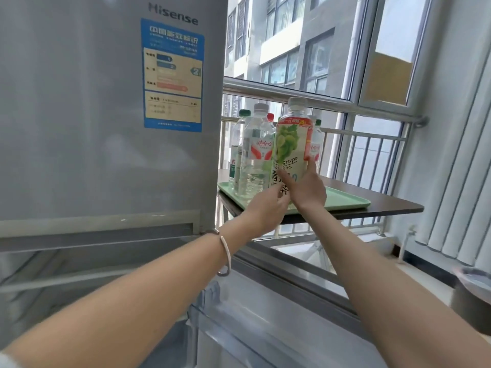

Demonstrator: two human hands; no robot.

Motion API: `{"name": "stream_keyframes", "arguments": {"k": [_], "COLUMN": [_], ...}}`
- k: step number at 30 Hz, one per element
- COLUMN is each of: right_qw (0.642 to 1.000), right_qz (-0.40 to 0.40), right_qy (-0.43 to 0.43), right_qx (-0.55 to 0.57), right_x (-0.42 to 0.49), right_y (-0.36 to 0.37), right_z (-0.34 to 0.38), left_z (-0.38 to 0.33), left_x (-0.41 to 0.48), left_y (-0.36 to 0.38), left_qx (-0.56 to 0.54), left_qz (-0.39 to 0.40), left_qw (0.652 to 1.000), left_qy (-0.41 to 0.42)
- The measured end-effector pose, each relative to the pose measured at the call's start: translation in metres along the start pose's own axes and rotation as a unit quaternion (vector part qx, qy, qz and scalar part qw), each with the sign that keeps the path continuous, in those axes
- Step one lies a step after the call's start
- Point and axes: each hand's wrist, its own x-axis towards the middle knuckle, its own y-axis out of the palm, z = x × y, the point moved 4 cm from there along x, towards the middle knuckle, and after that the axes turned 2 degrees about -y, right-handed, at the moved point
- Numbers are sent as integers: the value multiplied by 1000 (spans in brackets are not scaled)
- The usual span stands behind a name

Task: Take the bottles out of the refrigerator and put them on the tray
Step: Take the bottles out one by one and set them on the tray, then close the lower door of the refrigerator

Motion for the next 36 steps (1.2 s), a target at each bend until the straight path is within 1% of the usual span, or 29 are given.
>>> {"name": "stream_keyframes", "arguments": {"k": [2, 4, 5, 6, 7, 8, 9, 10, 11, 12, 14, 16, 19, 22, 25, 28, 30, 33, 36], "right_qw": [1000, 999, 998, 999, 1000, 999, 997, 995, 992, 987, 964, 931, 883, 861, 859, 869, 870, 860, 864], "right_qz": [25, 51, 48, 29, -2, -27, -29, -3, 44, 101, 205, 271, 320, 324, 314, 317, 331, 358, 383], "right_qy": [1, 16, 29, 34, 19, -15, -50, -78, -100, -120, -160, -179, -162, -145, -140, -100, -77, -77, -72], "right_qx": [10, 4, -10, -21, -14, 13, 45, 66, 67, 44, -53, -169, -301, -365, -378, -367, -359, -356, -320], "right_x": [-2, -8, -15, -27, -42, -58, -74, -90, -107, -124, -155, -181, -203, -216, -226, -235, -243, -254, -271], "right_y": [1, 0, -2, -6, -12, -19, -25, -31, -35, -40, -51, -63, -79, -85, -84, -85, -86, -89, -90], "right_z": [2, 2, 0, -2, -1, 1, 3, 4, 5, 4, -4, -14, -26, -27, -20, 0, 13, 32, 55], "left_z": [2, 5, 9, 15, 23, 33, 43, 52, 61, 70, 82, 87, 86, 81, 80, 78, 80, 89, 108], "left_x": [-23, -52, -65, -79, -90, -99, -107, -113, -118, -122, -127, -129, -130, -123, -125, -132, -135, -137, -145], "left_y": [-1, -1, -1, -1, 0, 2, 3, 5, 6, 8, 12, 16, 17, 13, 13, 8, 2, -11, -21], "left_qx": [21, 76, 100, 117, 133, 154, 186, 217, 241, 253, 264, 304, 343, 363, 371, 361, 352, 336, 330], "left_qz": [-43, -93, -103, -95, -72, -44, -14, 13, 39, 62, 79, 76, 72, 87, 91, 104, 108, 109, 119], "left_qw": [999, 992, 988, 987, 987, 986, 982, 976, 970, 965, 961, 950, 937, 928, 924, 927, 930, 935, 936], "left_qy": [9, 43, 58, 62, 56, 45, 32, 18, 2, -16, -34, -14, 5, -3, -7, -14, -15, 3, 14]}}
